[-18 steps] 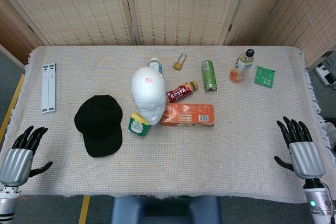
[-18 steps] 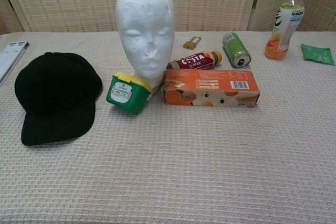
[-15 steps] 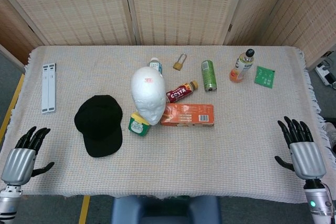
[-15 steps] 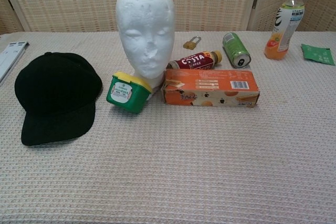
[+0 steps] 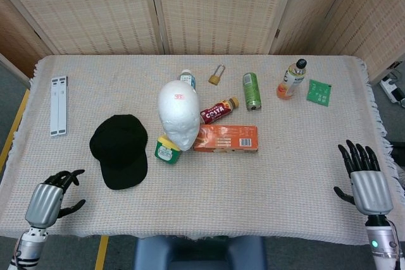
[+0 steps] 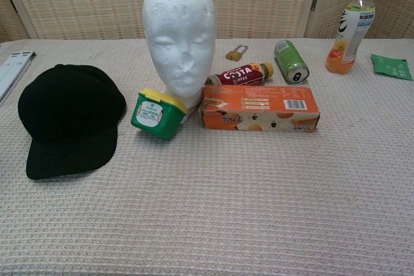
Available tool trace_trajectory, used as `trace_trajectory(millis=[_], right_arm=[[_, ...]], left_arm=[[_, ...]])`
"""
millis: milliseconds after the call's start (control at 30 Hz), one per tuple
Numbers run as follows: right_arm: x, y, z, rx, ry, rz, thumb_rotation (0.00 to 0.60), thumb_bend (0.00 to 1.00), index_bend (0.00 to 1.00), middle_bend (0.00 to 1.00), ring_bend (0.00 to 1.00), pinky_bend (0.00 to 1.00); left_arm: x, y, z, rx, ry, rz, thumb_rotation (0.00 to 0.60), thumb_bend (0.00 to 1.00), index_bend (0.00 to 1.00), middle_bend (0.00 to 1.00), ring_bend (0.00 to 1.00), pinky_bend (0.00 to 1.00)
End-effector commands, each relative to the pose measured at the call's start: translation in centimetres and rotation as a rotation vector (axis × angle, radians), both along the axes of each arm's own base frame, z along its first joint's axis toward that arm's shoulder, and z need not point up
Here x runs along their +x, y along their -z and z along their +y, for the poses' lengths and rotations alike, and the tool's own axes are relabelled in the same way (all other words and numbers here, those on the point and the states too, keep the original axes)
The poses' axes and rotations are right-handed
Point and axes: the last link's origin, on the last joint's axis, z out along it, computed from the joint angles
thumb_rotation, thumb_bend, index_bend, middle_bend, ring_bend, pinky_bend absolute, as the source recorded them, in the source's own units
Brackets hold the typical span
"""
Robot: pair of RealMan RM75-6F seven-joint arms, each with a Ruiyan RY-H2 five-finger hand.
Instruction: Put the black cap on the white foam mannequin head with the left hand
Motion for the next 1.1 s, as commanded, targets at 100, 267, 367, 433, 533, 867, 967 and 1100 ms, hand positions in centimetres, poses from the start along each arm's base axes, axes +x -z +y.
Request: trace_trajectory(millis=[100, 267, 367, 433, 533, 867, 967, 1100], right_arm=[[0.3, 0.4, -0.1, 0.004, -0.012, -0.010, 0.600, 0.08, 0.00, 0.00, 0.00, 0.00], [0.4, 0.4, 0.1, 0.008, -0.014, -0.018, 0.600, 0.08, 0.00, 0.00, 0.00, 0.00], [0.3, 0.3, 0.1, 0.005, -0.007, -0.012, 0.600, 0.08, 0.00, 0.00, 0.00, 0.00], [0.2, 0.2, 0.2, 0.002, -0.003, -0.014, 0.600, 0.08, 0.00, 0.00, 0.00, 0.00], [0.2, 0.0, 0.3, -0.007, 0.005, -0.016, 0.600, 0.08, 0.00, 0.00, 0.00, 0.00], [0.0, -0.5, 0.6, 0.003, 0.035, -0.032, 0.600, 0.08, 0.00, 0.00, 0.00, 0.00], [0.1, -0.8, 0.6, -0.002, 0.039, -0.042, 0.600, 0.08, 0.00, 0.00, 0.00, 0.00], [0.1, -1.0, 0.6, -0.004, 0.042, -0.055, 0.600, 0.08, 0.00, 0.00, 0.00, 0.00]], left_arm=[[-0.8, 5.4, 0.3, -0.010, 0.167, 0.091, 0.600, 0.13, 0.51, 0.97, 0.89, 0.98], [-0.7, 7.4, 1.1, -0.016, 0.216, 0.104, 0.600, 0.17, 0.53, 1.00, 1.00, 1.00], [-0.4, 8.2, 1.4, -0.025, 0.233, 0.099, 0.600, 0.20, 0.53, 1.00, 1.00, 1.00], [-0.1, 8.8, 1.6, -0.035, 0.244, 0.091, 0.600, 0.21, 0.53, 1.00, 1.00, 1.00], [0.3, 9.6, 1.7, -0.048, 0.260, 0.097, 0.600, 0.22, 0.53, 1.00, 1.00, 1.00], [1.2, 10.8, 3.0, -0.028, 0.277, 0.165, 0.600, 0.34, 0.52, 1.00, 1.00, 1.00], [1.2, 11.1, 3.3, -0.034, 0.272, 0.187, 0.600, 0.34, 0.50, 1.00, 1.00, 1.00], [1.1, 11.6, 3.6, -0.047, 0.257, 0.217, 0.600, 0.34, 0.44, 1.00, 1.00, 1.00]])
